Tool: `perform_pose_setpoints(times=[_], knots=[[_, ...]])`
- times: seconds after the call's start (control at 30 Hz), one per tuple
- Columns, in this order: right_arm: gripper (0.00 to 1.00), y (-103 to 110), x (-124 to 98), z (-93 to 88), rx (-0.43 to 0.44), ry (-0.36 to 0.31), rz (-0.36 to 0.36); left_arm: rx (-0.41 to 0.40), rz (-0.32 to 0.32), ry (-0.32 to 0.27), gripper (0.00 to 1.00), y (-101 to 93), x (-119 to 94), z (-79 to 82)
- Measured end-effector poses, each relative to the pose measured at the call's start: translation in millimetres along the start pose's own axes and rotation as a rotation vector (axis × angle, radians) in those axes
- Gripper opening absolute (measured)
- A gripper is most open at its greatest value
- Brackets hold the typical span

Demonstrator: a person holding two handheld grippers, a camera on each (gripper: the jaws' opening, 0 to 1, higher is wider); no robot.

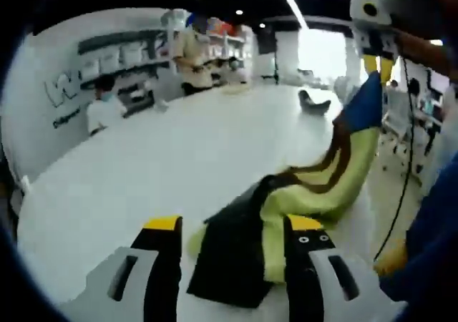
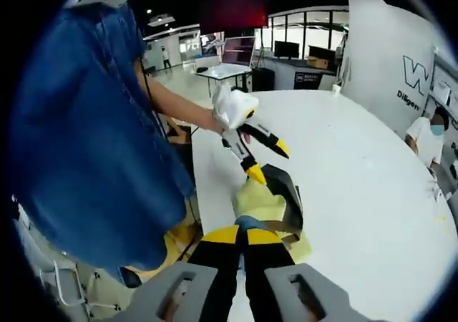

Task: Fold the garment on the visible template until the final outline fits inside the template.

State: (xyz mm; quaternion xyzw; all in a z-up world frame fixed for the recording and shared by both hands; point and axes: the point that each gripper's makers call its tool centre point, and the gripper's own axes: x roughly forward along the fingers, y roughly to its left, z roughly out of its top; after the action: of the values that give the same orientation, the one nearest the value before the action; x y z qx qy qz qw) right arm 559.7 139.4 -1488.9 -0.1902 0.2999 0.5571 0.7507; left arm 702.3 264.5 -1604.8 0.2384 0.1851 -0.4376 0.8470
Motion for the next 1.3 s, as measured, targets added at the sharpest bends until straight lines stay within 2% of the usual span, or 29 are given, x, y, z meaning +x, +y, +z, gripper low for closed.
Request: perform_pose_setpoints(times=[0.03, 0.07, 0.17, 0.27, 0.33, 0.43, 0.53, 0.63, 0.83, 0.9, 0.93, 1.0, 1.07, 1.13, 1.17, 1.23, 1.27, 1.3], knots=[[0.00, 0, -1, -0.7, 0.003, -0.004, -0.003, 0.013, -0.001, 0.004, 0.41, 0.4, 3, -4.1], [0.00, 0, -1, -1.4, 0.007, -0.008, -0.007, 0.063, 0.015, 0.022, 0.39, 1.8, 8, -9.8], [0.00, -1, -5, -3.8, 0.020, -0.026, -0.020, 0.144, 0.055, 0.041, 0.37, 5.6, 14, -20.4], [0.00, -4, -7, -5.9, 0.037, -0.042, -0.038, 0.216, 0.095, 0.037, 0.29, 6.1, 9, -17.2], [0.00, -8, -9, -7.2, 0.048, -0.050, -0.054, 0.252, 0.118, 0.035, 0.18, 5.7, 7, -15.8], [0.00, -10, -10, -8.2, 0.063, -0.066, -0.066, 0.266, 0.135, 0.019, 0.04, 3.1, 2, -11.2], [0.00, -12, -10, -9.4, 0.070, -0.067, -0.079, 0.261, 0.150, 0.016, 0.04, 5.7, -1, -7.8], [0.00, -15, -12, -9.6, 0.067, -0.065, -0.090, 0.224, 0.176, 0.001, 0.04, 15.2, -9, -4.0], [0.00, -32, -20, -2.3, 0.055, -0.082, -0.187, 0.018, 0.217, -0.072, 0.03, 45.7, -44, 11.9], [0.00, -42, -23, 5.6, 0.039, -0.095, -0.238, -0.045, 0.224, -0.106, 0.03, 54.2, -54, 18.4], [0.00, -44, -23, 7.2, 0.037, -0.098, -0.245, -0.116, 0.238, -0.139, 0.03, 66.3, -67, 25.4], [0.00, -50, -25, 15.4, 0.017, -0.107, -0.276, -0.178, 0.260, -0.179, 0.03, 78.9, -82, 35.6], [0.00, -54, -24, 19.3, 0.001, -0.110, -0.296, -0.215, 0.303, -0.231, 0.03, 97.3, -107, 51.8], [0.00, -58, -22, 21.9, -0.005, -0.112, -0.311, -0.240, 0.324, -0.269, 0.03, 109.0, -121, 56.5], [0.00, -59, -20, 23.0, -0.008, -0.113, -0.317, -0.237, 0.344, -0.277, 0.03, 117.4, -134, 63.5], [0.00, -61, -16, 25.2, -0.025, -0.112, -0.325, -0.235, 0.353, -0.283, 0.03, 121.1, -140, 66.0], [0.00, -61, -8, 27.6, -0.021, -0.125, -0.319, -0.251, 0.372, -0.305, 0.03, 127.3, -153, 72.4], [0.00, -61, -6, 27.8, -0.018, -0.128, -0.316, -0.251, 0.375, -0.309, 0.03, 129.1, -155, 72.4]])
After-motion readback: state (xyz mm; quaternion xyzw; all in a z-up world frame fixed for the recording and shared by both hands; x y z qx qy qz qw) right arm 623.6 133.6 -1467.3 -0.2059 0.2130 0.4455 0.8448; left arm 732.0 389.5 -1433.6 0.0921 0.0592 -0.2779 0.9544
